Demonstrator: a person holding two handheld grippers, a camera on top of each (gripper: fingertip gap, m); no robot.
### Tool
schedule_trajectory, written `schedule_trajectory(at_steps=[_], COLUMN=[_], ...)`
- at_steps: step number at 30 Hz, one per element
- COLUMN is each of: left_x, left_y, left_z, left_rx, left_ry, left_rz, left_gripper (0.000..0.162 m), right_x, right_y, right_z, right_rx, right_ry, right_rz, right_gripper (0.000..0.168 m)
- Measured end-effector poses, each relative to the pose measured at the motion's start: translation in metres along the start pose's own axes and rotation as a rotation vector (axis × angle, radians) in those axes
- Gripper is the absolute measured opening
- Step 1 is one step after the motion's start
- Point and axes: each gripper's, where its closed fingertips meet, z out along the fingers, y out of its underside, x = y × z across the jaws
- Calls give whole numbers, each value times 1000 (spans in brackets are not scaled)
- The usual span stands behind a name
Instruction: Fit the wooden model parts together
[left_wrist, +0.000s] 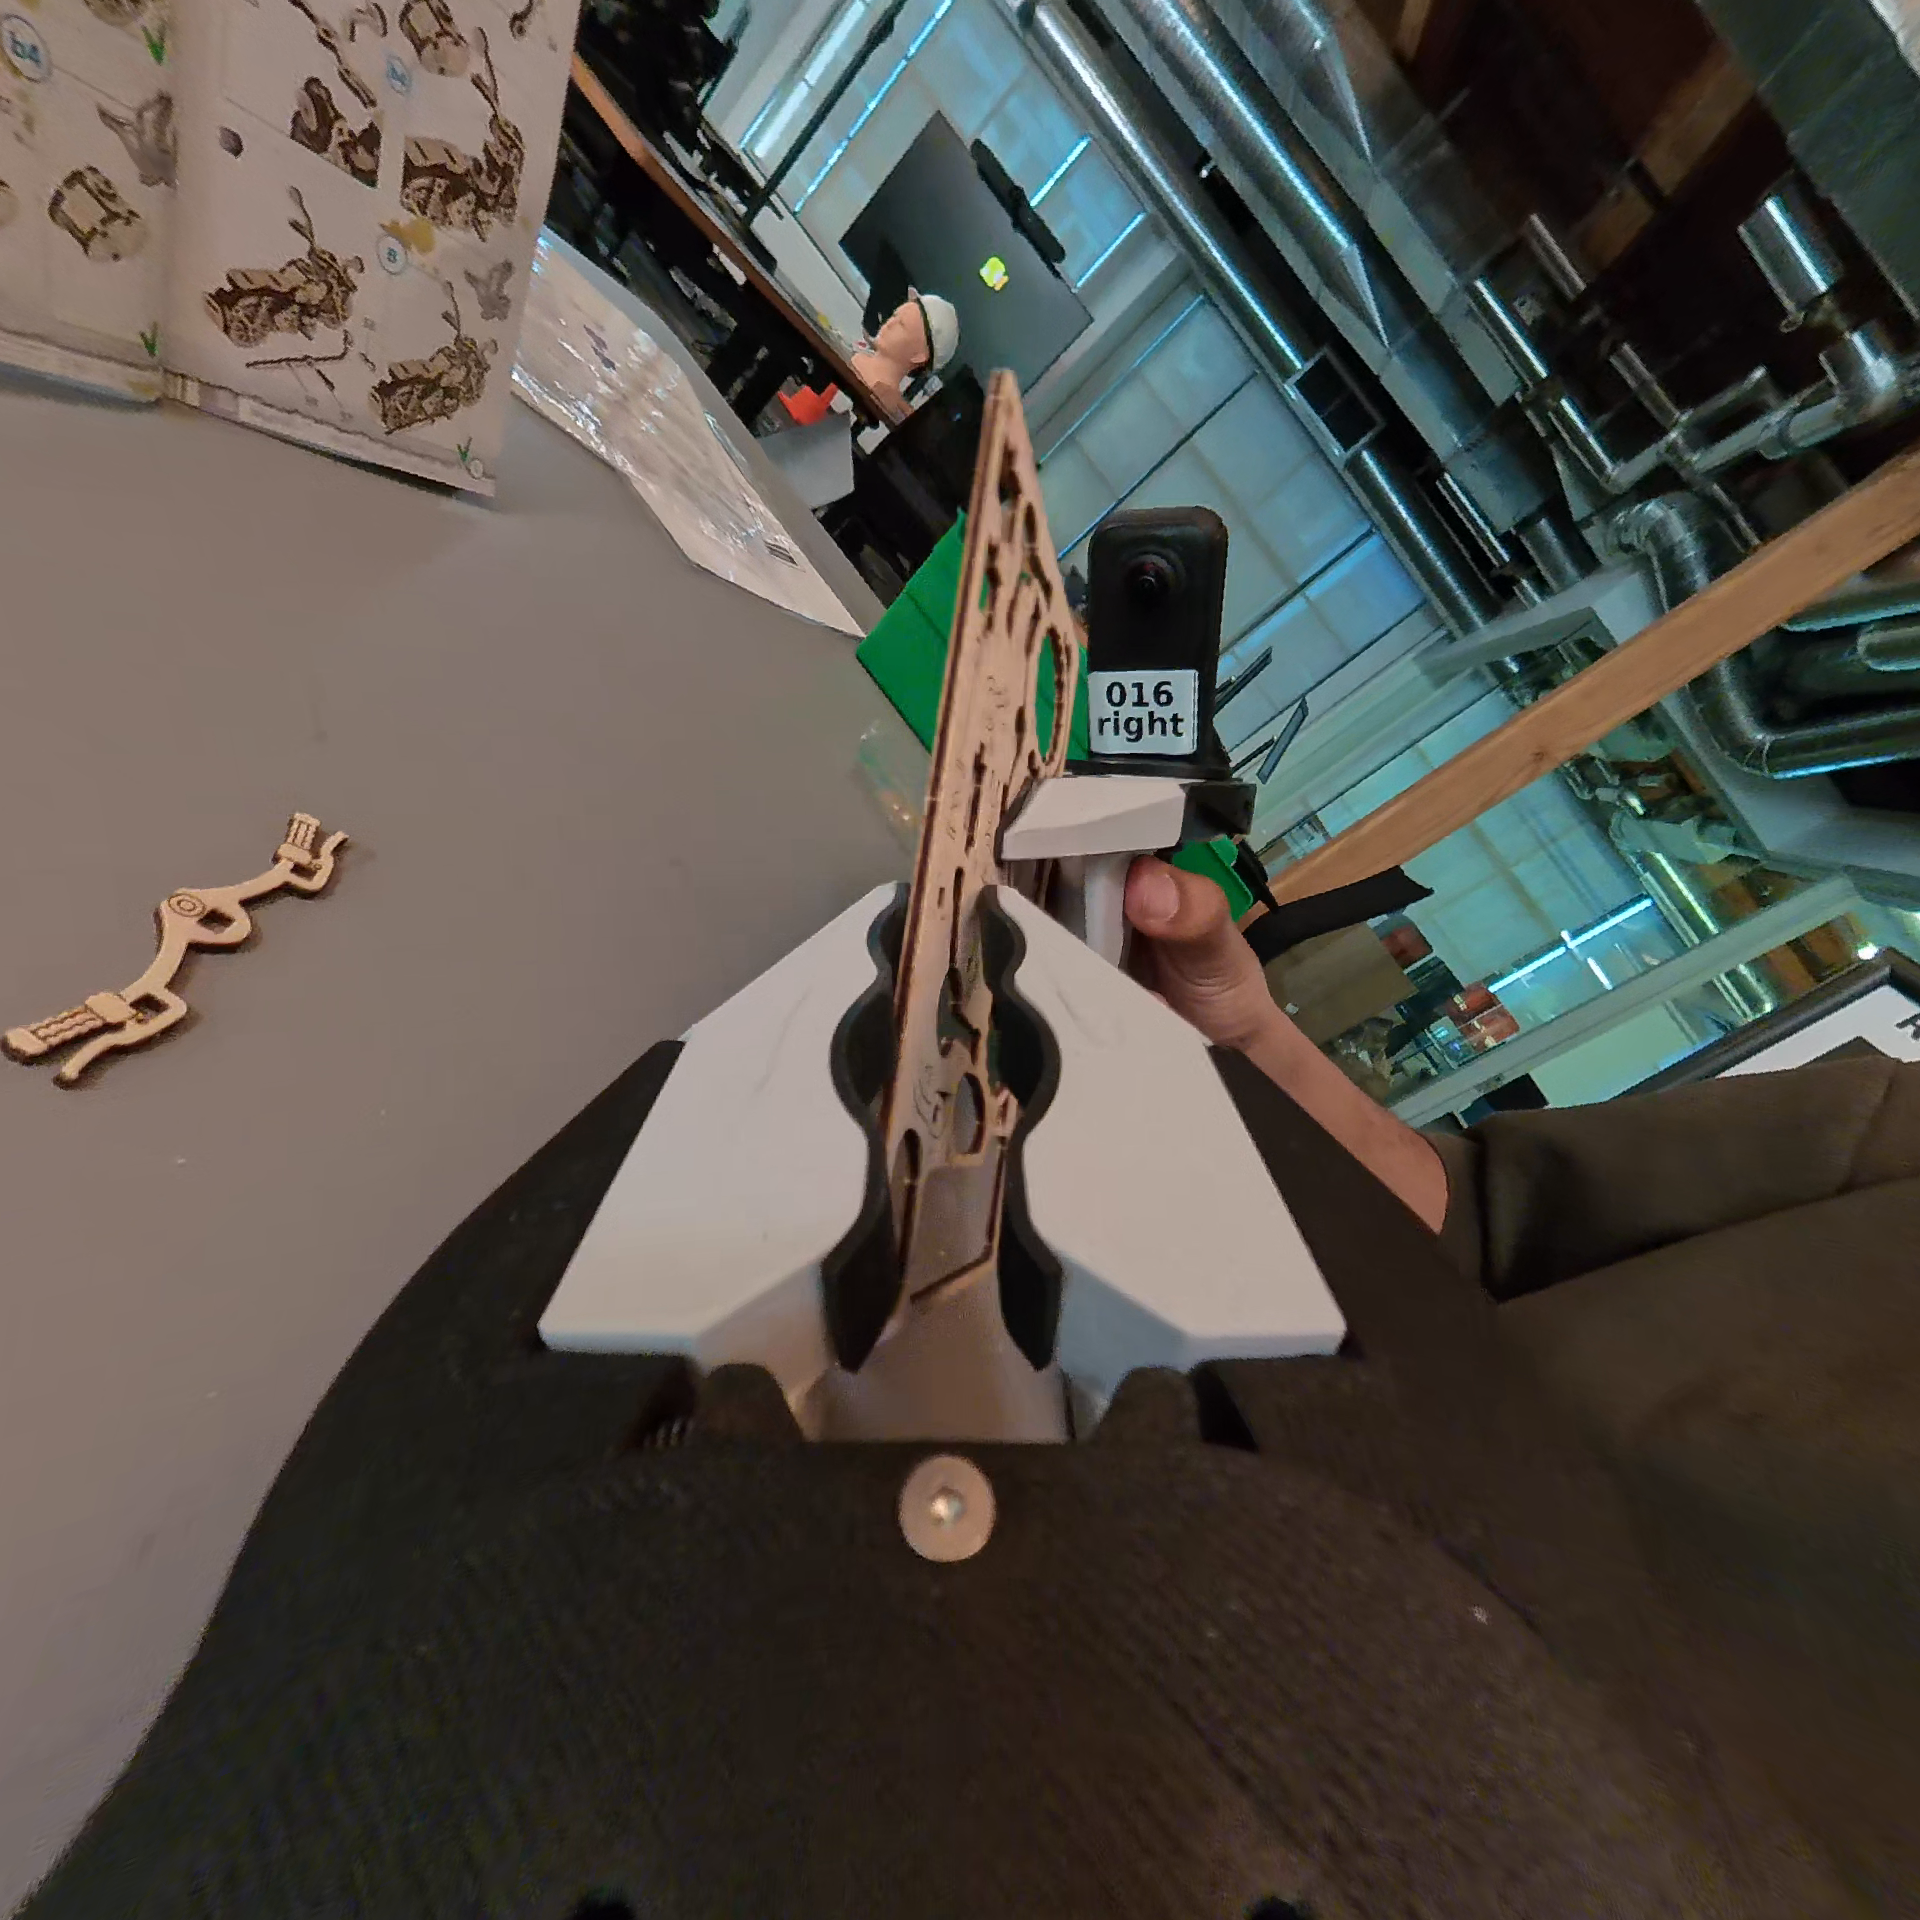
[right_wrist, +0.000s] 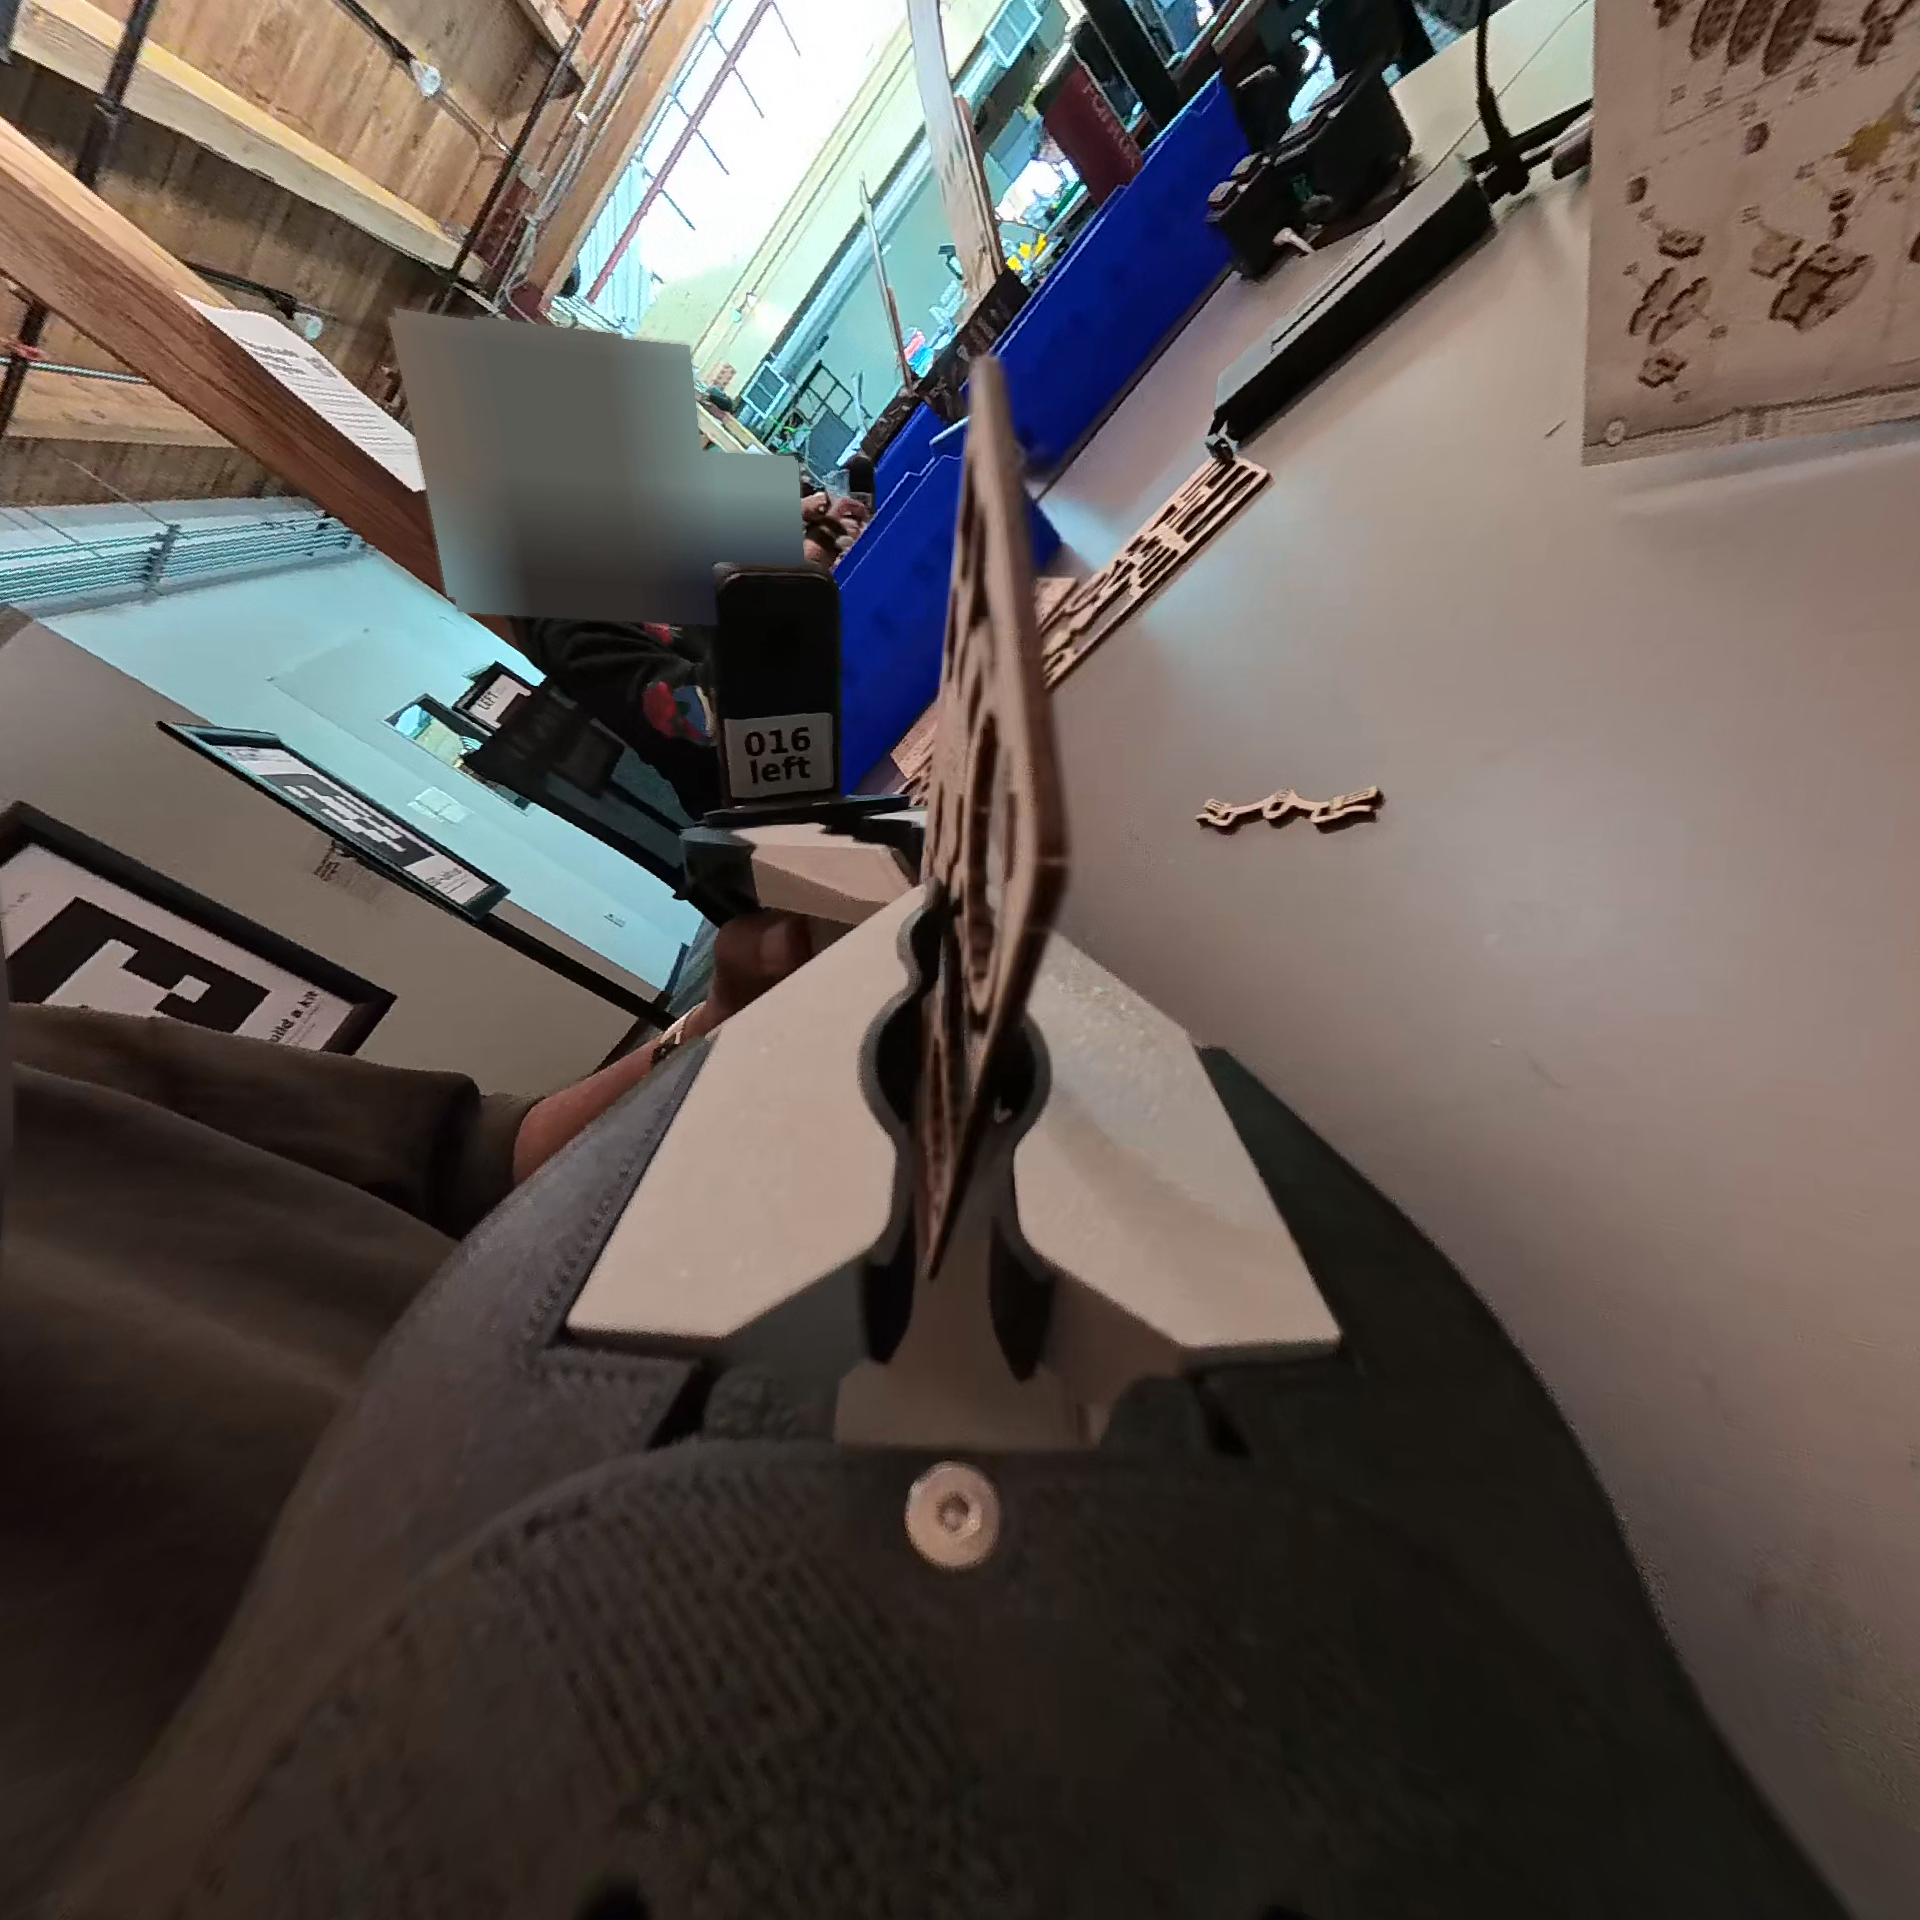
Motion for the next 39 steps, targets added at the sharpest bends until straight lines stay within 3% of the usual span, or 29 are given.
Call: schedule_trajectory(at_steps=[6,15,26,39], left_x=[7,2,-1,2], left_y=[0,4,5,2], left_z=[-2,2,4,3], left_rx=[-10,-21,-16,-3], left_ry=[65,-3,-26,-19], left_rz=[-23,16,12,44], left_gripper=[0,0,0,0], right_x=[5,16,18,21], right_y=[3,6,5,0], right_z=[1,1,0,-1], right_rx=[-15,-17,-50,-43], right_ry=[22,95,147,237], right_rz=[-22,-45,-90,-190], right_gripper=[10,28,23,35])
